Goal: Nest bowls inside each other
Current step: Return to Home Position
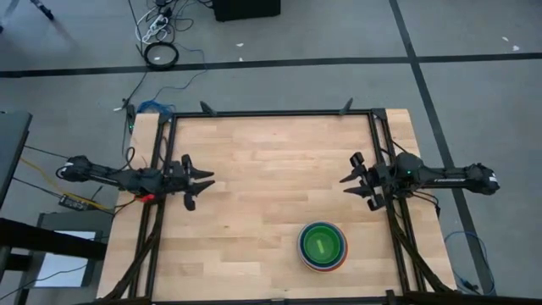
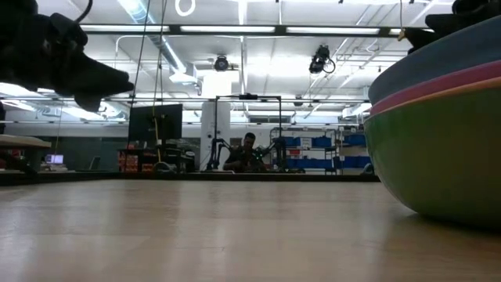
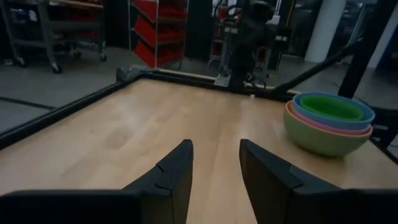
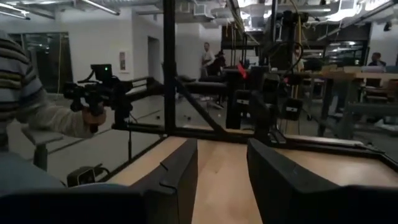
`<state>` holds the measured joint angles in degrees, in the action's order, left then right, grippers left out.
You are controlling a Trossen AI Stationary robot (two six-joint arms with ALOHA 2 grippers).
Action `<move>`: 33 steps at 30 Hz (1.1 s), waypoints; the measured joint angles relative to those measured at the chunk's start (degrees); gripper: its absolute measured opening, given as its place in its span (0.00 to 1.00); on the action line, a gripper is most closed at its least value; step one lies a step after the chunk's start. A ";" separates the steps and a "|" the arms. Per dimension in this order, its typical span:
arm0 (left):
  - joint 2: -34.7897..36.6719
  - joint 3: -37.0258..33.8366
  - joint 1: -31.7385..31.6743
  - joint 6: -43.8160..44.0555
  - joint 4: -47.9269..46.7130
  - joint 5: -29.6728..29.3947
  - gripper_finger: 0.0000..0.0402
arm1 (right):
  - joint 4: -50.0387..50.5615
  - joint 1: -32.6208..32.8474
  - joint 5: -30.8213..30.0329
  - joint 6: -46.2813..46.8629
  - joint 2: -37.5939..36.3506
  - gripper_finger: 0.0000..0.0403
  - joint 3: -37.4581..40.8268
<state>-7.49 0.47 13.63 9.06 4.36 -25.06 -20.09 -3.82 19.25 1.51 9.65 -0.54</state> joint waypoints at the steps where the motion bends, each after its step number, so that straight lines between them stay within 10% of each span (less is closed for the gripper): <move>1: 0.00 0.00 0.00 0.19 -0.60 -0.16 0.35 | 0.45 0.08 0.02 0.19 -0.06 0.32 0.00; 33: -0.17 -0.02 0.00 0.22 -0.83 -0.37 0.35 | 0.69 0.11 -0.05 0.27 -0.04 0.32 0.07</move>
<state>-7.66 0.45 13.63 9.28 3.53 -25.43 -19.40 -3.70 19.20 1.78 9.61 -0.47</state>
